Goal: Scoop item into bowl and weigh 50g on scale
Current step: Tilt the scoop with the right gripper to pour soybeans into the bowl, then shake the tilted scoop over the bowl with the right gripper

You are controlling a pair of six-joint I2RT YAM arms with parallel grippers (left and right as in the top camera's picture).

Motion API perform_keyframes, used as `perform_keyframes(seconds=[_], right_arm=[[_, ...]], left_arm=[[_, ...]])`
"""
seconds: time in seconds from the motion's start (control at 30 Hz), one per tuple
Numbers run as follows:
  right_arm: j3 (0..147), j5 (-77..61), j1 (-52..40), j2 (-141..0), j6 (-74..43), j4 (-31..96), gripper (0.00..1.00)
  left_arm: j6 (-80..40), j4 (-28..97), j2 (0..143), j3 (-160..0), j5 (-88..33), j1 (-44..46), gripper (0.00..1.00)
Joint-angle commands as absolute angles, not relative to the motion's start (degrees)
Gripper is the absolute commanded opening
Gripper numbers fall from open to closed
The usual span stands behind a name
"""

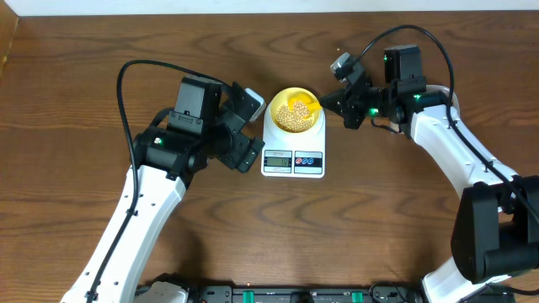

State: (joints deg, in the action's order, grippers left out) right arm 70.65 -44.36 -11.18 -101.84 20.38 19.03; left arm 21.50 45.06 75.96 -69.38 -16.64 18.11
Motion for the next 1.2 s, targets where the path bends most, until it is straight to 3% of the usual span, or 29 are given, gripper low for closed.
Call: perform_keyframes(seconds=[0.0, 0.67, 1.17], right_arm=[[70.37, -45.84, -12.12, -102.35, 21.54, 18.85, 0.01], [70.37, -47.29, -12.12, -102.32, 21.69, 18.83, 0.01], [70.37, -50.09, -12.12, -102.35, 30.63, 18.92, 0.01]], left_arm=[[22.46, 45.19, 75.59, -68.55, -17.54, 18.09, 0.89], [22.46, 45.19, 75.59, -68.55, -17.54, 18.09, 0.89], [22.46, 45.19, 75.59, -68.55, -17.54, 18.09, 0.89]])
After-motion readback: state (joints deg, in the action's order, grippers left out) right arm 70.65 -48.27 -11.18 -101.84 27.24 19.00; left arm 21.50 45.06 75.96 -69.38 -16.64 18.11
